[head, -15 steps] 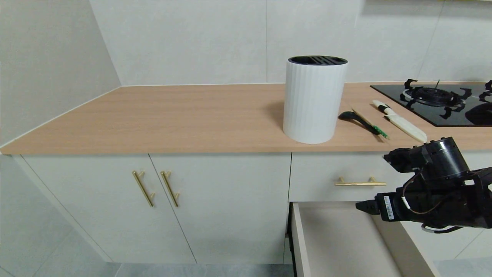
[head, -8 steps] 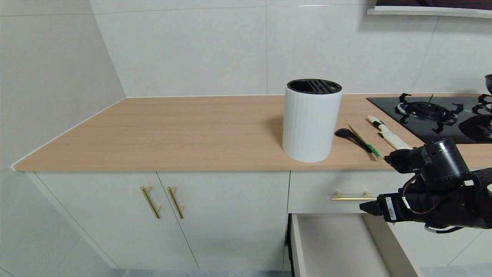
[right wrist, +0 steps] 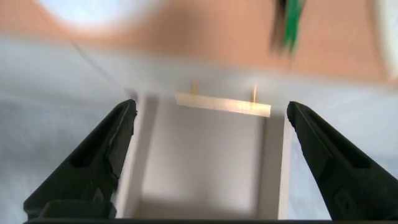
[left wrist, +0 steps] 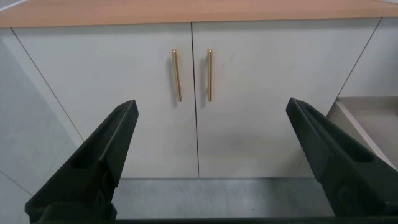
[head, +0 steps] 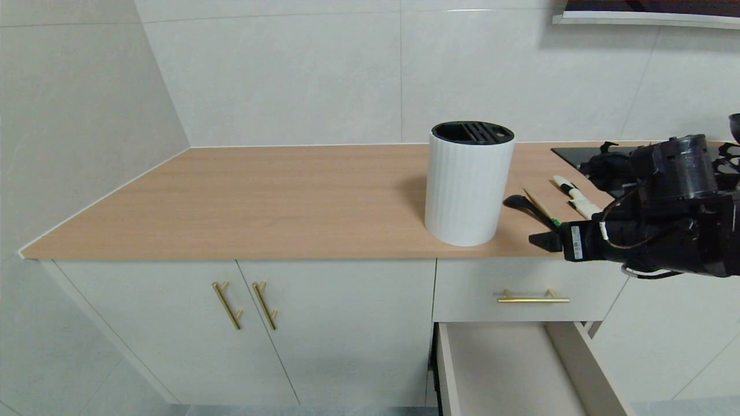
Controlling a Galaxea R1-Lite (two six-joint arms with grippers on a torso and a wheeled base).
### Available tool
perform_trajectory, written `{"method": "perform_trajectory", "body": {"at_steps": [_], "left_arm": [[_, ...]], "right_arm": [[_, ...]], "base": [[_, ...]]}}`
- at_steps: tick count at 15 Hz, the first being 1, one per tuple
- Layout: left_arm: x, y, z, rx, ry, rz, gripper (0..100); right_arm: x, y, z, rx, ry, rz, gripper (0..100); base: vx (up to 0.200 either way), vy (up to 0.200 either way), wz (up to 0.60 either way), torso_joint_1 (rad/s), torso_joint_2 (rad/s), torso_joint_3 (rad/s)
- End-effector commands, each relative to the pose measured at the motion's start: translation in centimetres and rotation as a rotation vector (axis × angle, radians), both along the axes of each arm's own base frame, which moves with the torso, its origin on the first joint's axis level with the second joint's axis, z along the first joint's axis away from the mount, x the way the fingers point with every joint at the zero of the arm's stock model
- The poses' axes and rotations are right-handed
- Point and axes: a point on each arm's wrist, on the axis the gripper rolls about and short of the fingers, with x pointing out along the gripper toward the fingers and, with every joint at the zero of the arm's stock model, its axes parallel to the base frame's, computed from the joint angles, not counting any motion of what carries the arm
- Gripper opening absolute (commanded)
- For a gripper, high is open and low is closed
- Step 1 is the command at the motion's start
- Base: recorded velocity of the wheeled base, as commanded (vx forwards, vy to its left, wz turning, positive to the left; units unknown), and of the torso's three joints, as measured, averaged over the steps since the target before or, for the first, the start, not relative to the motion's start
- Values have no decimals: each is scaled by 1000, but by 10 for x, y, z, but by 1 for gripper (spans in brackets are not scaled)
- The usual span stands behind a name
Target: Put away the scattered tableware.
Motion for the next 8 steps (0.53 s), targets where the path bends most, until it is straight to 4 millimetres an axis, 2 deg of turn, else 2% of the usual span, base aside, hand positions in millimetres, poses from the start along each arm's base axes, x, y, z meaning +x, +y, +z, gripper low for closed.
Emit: {"method": "perform_trajectory", "body": {"at_steps": [1, 5, 8], "left_arm": [[0, 0, 0, 0, 0, 0, 100], [0, 0, 0, 0, 0, 0, 100], [0, 0, 0, 0, 0, 0, 100]], "right_arm": [[16, -7, 2, 8, -19, -41, 100], [33, -29, -3, 15, -50, -123, 100], [52, -31, -21, 10, -27, -144, 100]], "base": [[0, 0, 0, 0, 0, 0], [0, 0, 0, 0, 0, 0], [0, 0, 0, 0, 0, 0]]}}
